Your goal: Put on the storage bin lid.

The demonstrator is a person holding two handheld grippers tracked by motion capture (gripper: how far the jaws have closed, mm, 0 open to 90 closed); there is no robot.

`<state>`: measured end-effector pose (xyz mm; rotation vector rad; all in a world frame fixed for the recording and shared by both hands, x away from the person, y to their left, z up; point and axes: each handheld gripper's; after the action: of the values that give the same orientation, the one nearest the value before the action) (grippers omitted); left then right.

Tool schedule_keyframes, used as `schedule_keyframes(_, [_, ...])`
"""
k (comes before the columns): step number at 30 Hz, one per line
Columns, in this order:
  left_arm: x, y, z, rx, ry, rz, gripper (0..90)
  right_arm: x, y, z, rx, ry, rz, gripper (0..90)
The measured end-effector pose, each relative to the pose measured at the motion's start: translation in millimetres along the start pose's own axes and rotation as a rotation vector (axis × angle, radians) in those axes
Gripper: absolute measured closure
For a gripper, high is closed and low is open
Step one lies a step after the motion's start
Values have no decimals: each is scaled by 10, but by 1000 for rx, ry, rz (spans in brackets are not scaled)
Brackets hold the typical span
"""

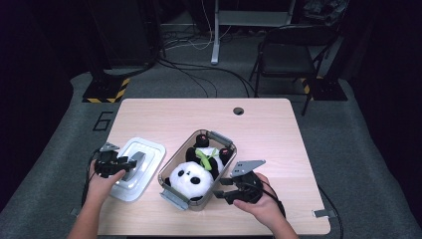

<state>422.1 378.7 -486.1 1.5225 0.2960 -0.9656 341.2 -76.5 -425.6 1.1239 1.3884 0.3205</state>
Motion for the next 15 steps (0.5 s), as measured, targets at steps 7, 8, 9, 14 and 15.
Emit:
schedule_keyframes(7, [14,5,33,23,8,-12,600,44,13,-25,-11,9,-7,493])
schedule_keyframes(8, [9,7,37,24,5,-18,621,50,13,-27,-10,10,-7,493])
schedule_keyframes(9, [7,9,43,26,5,-18,642,53,12,-30,-4,12,-8,493])
schedule_keyframes(14, [7,12,61,21,18,-20,660,49,2,-18,-2,11,-2,492])
schedule_keyframes(15, [7,12,62,18,19,-20,661,46,0,-14,-1,9,0,491])
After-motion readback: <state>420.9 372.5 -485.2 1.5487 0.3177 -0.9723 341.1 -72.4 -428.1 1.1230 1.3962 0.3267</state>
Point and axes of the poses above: each handheld gripper's, and its own axes: x roughly forward along the jaws, y roughly out of its top, z roughly to its right, and after that the axes turned 2 degrees about y, right-handed
